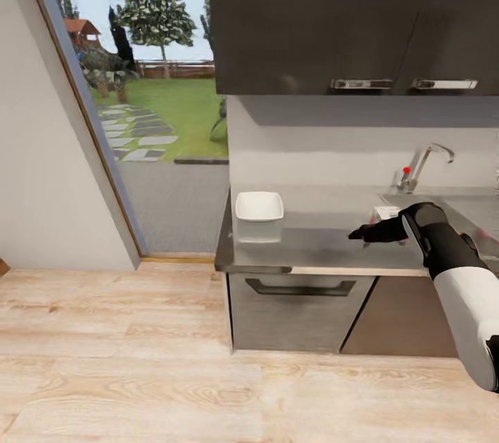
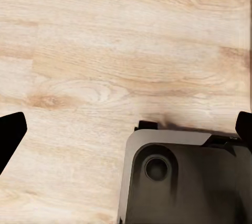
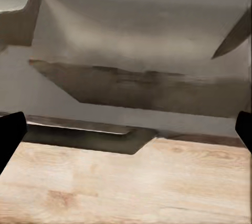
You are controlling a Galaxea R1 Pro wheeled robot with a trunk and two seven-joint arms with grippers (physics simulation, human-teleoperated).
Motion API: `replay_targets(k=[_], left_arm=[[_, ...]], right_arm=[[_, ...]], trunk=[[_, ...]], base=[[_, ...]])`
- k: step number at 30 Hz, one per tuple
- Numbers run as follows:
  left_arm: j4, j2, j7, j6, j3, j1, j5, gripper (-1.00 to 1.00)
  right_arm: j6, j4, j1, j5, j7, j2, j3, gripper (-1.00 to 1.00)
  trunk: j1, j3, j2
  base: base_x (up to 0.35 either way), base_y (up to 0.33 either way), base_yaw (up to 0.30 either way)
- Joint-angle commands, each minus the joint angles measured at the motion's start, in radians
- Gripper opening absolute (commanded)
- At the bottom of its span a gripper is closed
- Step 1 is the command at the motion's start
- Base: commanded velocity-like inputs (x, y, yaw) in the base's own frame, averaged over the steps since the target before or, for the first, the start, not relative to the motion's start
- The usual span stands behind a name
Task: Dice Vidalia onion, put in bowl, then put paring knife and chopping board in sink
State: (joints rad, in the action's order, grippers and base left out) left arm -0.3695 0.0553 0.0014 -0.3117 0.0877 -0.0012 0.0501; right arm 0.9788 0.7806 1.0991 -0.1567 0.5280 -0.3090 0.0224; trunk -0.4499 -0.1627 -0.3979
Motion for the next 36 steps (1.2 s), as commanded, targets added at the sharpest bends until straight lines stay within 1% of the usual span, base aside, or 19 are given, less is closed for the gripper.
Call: replay_targets(k=[1,7,12,36], left_arm=[[-0.001,0.0,0.0,-0.002,0.0,0.0,0.005,1.0],[0.0,0.0,0.0,-0.001,0.0,0.0,0.005,1.0],[0.001,0.0,0.0,-0.001,0.0,0.0,0.005,1.0],[0.001,0.0,0.0,-0.001,0.001,0.0,0.005,1.0]], right_arm=[[0.001,0.001,0.001,-0.01,0.009,-0.001,0.002,1.0],[-0.002,-0.001,0.0,-0.012,0.008,-0.002,0.002,1.0],[-0.004,-0.001,0.0,-0.012,0.006,-0.004,0.001,1.0],[-0.005,-0.006,0.0,-0.014,0.006,-0.005,0.001,1.0]], trunk=[[0.0,-0.002,-0.002],[0.0,-0.002,-0.002],[0.0,-0.002,-0.002],[0.0,0.007,-0.002]], base=[[-0.259,-0.213,0.0],[-0.205,-0.246,0.0],[-0.064,-0.255,-0.059],[-0.002,-0.248,-0.27]])
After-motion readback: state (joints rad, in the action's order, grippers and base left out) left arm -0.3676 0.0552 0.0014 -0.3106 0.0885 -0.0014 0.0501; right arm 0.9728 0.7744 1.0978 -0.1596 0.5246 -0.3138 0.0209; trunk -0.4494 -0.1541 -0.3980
